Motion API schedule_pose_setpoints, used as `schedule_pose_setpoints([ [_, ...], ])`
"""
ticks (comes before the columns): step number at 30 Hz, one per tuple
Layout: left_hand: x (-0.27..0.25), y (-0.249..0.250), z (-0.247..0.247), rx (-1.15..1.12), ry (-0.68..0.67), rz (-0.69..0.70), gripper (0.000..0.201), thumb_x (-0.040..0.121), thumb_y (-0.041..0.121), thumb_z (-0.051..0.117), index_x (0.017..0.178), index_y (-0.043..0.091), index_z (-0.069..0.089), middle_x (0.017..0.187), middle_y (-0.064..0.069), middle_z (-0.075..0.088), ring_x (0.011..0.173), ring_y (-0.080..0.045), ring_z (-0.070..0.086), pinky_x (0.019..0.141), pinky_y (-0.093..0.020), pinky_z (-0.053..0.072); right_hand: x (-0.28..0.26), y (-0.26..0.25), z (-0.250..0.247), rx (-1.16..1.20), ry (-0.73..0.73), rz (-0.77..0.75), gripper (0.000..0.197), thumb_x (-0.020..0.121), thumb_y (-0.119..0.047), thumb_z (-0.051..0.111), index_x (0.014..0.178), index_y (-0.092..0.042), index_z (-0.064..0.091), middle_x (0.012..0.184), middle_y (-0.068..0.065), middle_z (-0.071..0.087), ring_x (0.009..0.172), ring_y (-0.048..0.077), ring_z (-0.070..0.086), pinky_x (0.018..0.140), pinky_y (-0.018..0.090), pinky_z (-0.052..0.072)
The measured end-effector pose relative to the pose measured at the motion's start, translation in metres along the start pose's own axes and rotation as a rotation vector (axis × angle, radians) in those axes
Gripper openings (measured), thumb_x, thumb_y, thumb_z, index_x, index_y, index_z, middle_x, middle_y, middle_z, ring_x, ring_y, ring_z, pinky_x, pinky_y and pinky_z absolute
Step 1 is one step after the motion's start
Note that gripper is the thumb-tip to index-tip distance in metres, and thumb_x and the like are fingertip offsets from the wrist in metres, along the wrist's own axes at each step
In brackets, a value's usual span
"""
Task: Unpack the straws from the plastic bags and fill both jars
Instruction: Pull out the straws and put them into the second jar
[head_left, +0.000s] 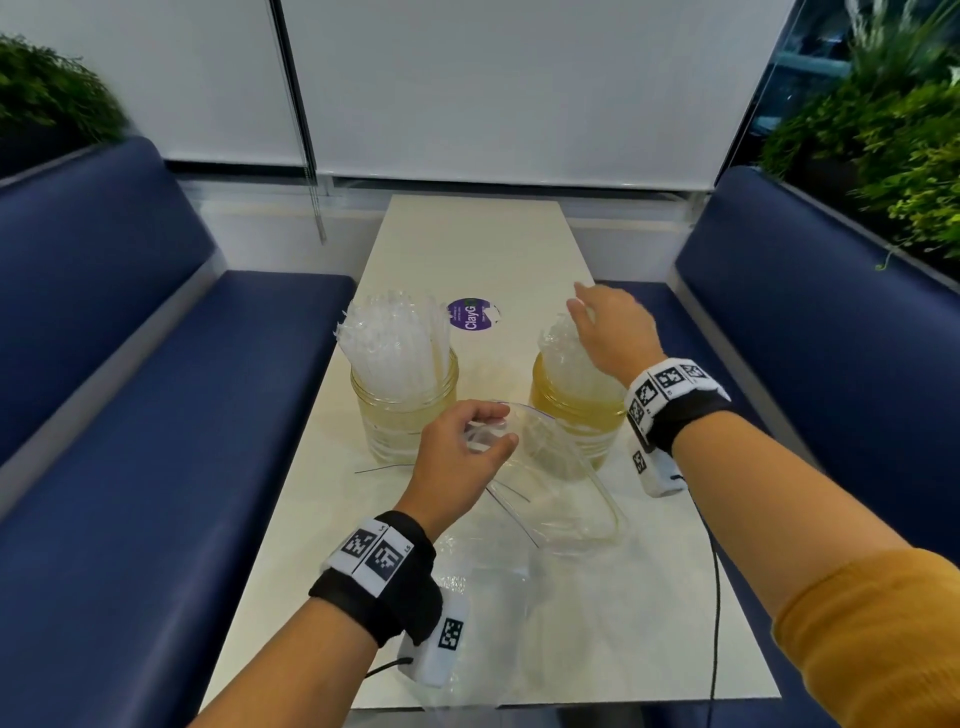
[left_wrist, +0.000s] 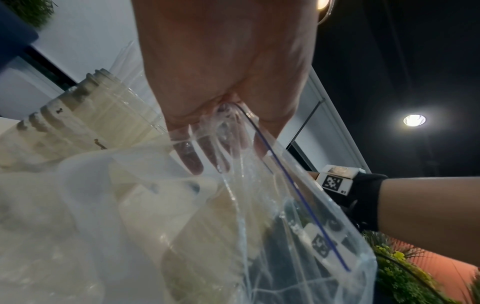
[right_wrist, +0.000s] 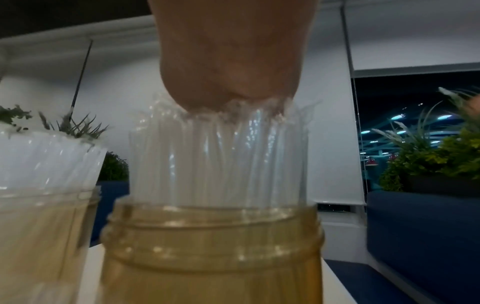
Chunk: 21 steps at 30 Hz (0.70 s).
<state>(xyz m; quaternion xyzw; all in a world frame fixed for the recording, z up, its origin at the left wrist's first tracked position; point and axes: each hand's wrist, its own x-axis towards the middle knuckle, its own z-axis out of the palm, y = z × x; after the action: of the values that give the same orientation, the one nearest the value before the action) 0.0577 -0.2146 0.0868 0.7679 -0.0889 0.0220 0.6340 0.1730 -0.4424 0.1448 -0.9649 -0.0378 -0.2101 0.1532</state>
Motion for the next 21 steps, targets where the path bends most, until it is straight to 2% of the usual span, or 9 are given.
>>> schedule_pose_setpoints([
  [6, 0.003, 0.000, -0.001, -0.006, -0.008, -0.010, 0.027, 0.088, 0.013, 0.075, 0.115, 0.016, 0.070, 0.114, 0.008, 0.071, 0.102, 0.005, 0.065, 0.079, -0.008, 0.051, 0.008, 0.006, -0.006, 0.068, 0.139, -0.050, 0.041, 0.106, -0.031, 0.029, 0.122, -0.007, 0.059, 0.120, 0.009, 0.063, 0.111, 0.026, 0.055, 0.098, 0.045, 0.047],
  [8, 0.003, -0.001, -0.001, 0.002, -0.018, -0.020, 0.029, 0.089, 0.006, 0.070, 0.116, 0.018, 0.070, 0.113, 0.007, 0.071, 0.106, -0.003, 0.066, 0.081, -0.011, 0.052, 0.006, 0.002, -0.004, -0.061, -0.084, -0.062, 0.037, 0.107, -0.026, 0.026, 0.123, -0.005, 0.053, 0.127, 0.014, 0.055, 0.118, 0.030, 0.050, 0.105, 0.052, 0.041],
  [10, 0.003, 0.000, -0.001, 0.005, -0.059, -0.031, 0.042, 0.088, -0.004, 0.060, 0.122, 0.019, 0.067, 0.116, 0.006, 0.069, 0.108, -0.010, 0.067, 0.082, -0.016, 0.054, 0.001, 0.004, 0.002, -0.276, -0.356, -0.014, 0.046, 0.108, -0.030, 0.019, 0.143, -0.008, 0.040, 0.155, 0.015, 0.034, 0.145, 0.034, 0.026, 0.119, 0.056, 0.021],
  [12, 0.002, 0.002, 0.000, 0.004, -0.120, -0.036, 0.055, 0.085, -0.011, 0.053, 0.129, 0.020, 0.063, 0.122, 0.006, 0.067, 0.109, -0.008, 0.066, 0.083, -0.019, 0.054, -0.003, 0.004, 0.000, -0.270, -0.267, 0.005, 0.052, 0.108, -0.038, 0.019, 0.150, -0.014, 0.036, 0.161, 0.009, 0.027, 0.152, 0.031, 0.015, 0.122, 0.055, 0.010],
  [14, 0.003, 0.003, 0.001, 0.005, -0.174, -0.025, 0.063, 0.083, -0.014, 0.050, 0.133, 0.022, 0.060, 0.128, 0.008, 0.064, 0.114, -0.004, 0.064, 0.088, -0.019, 0.051, -0.014, -0.010, -0.012, -0.167, 0.077, -0.160, 0.042, 0.106, -0.036, 0.034, 0.130, -0.014, 0.061, 0.137, 0.009, 0.057, 0.132, 0.029, 0.047, 0.112, 0.050, 0.035],
  [15, 0.004, 0.003, 0.002, 0.008, -0.200, -0.018, 0.066, 0.082, -0.015, 0.050, 0.134, 0.024, 0.058, 0.131, 0.009, 0.062, 0.117, -0.003, 0.062, 0.091, -0.018, 0.050, -0.024, -0.023, -0.020, -0.058, 0.249, -0.280, 0.033, 0.103, -0.032, 0.043, 0.108, -0.013, 0.069, 0.111, 0.006, 0.068, 0.105, 0.024, 0.061, 0.093, 0.042, 0.049],
  [16, 0.005, 0.004, 0.003, 0.010, -0.221, -0.013, 0.068, 0.081, -0.016, 0.050, 0.136, 0.024, 0.056, 0.133, 0.010, 0.060, 0.119, -0.001, 0.060, 0.092, -0.015, 0.048, -0.035, -0.036, -0.026, 0.049, 0.339, -0.391, 0.028, 0.100, -0.028, 0.049, 0.086, -0.015, 0.068, 0.084, 0.000, 0.067, 0.076, 0.018, 0.061, 0.070, 0.033, 0.051],
  [18, 0.006, 0.005, 0.005, 0.010, -0.244, 0.004, 0.071, 0.078, -0.018, 0.049, 0.135, 0.022, 0.054, 0.134, 0.009, 0.058, 0.120, 0.005, 0.057, 0.092, -0.010, 0.046, -0.065, -0.062, -0.028, 0.136, 0.210, -0.470, 0.033, 0.095, -0.025, 0.052, 0.062, -0.021, 0.054, 0.054, -0.007, 0.048, 0.048, 0.014, 0.043, 0.049, 0.024, 0.035],
  [21, 0.006, 0.005, 0.008, 0.035, -0.243, 0.044, 0.070, 0.077, -0.018, 0.055, 0.138, 0.016, 0.053, 0.136, 0.005, 0.054, 0.121, 0.004, 0.054, 0.096, -0.011, 0.044, -0.104, -0.073, 0.000, 0.055, -0.385, -0.345, 0.028, 0.093, -0.022, 0.051, 0.073, -0.013, 0.067, 0.063, 0.004, 0.061, 0.059, 0.023, 0.056, 0.058, 0.029, 0.040],
])
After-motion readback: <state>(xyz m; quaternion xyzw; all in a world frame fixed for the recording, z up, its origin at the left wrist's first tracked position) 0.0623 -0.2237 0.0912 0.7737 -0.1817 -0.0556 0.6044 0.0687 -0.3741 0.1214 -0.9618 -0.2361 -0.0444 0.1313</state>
